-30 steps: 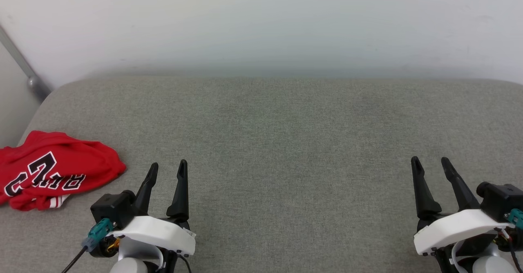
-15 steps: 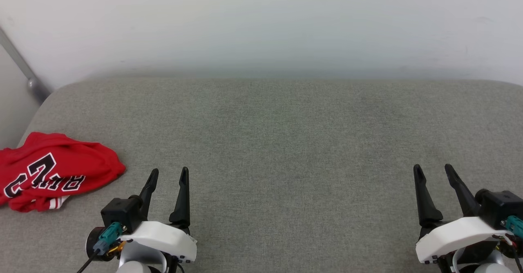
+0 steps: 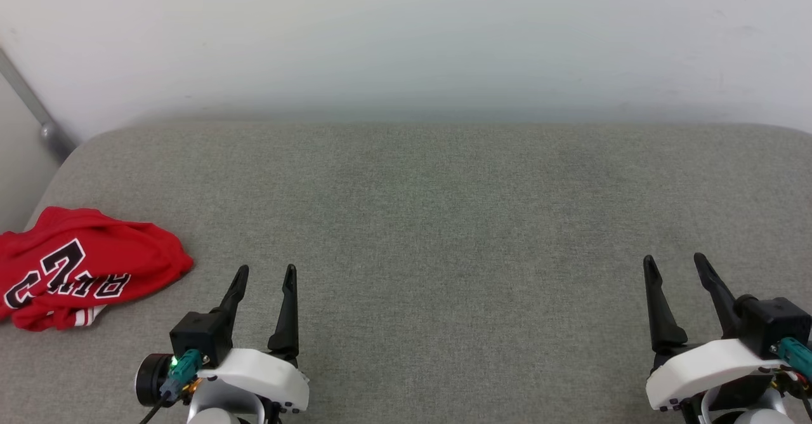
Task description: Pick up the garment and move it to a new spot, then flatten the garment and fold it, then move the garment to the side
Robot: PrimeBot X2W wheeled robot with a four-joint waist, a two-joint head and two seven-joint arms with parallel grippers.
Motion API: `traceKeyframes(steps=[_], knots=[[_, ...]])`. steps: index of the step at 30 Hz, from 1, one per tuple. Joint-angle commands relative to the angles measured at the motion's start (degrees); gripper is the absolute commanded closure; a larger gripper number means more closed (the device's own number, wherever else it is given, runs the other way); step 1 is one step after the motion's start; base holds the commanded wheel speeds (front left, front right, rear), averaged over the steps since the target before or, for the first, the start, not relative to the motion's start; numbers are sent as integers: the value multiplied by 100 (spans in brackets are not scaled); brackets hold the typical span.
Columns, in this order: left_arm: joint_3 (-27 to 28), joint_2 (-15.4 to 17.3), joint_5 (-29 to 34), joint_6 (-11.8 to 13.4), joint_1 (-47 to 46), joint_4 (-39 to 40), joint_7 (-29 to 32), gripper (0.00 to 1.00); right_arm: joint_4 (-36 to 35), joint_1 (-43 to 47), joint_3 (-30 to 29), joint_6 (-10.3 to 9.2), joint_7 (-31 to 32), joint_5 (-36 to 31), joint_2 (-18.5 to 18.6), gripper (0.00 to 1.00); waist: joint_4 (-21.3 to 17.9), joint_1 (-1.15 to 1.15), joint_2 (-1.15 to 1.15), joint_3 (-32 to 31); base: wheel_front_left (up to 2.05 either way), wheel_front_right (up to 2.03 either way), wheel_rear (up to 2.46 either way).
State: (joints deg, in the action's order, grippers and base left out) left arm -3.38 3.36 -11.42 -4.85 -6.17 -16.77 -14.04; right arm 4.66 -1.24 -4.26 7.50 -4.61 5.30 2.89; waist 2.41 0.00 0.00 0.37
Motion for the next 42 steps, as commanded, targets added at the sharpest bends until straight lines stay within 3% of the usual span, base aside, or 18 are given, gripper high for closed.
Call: traceKeyframes(steps=[1,10,29,35,42], knots=[[-8,0,75,14,-67,3,-39,0,-8,-28,-8,-2,-49,-61,-2,0,1,0,0,0,0,0,0],[-46,-13,385,57,-101,15,-131,0,-90,-27,-42,-2,-103,-293,-3,0,6,0,0,2,0,0,0],[20,-23,317,75,-146,-26,-119,0,-40,-47,-30,-2,-70,-142,-4,0,76,0,0,40,0,0,0],[55,-22,289,123,-227,-69,-118,0,-156,-46,100,-2,-5,-242,-4,0,350,0,0,82,0,0,0],[125,-15,207,150,-255,-116,-118,0,-227,-78,321,-3,73,-364,-3,0,1038,0,0,103,0,0,0]])
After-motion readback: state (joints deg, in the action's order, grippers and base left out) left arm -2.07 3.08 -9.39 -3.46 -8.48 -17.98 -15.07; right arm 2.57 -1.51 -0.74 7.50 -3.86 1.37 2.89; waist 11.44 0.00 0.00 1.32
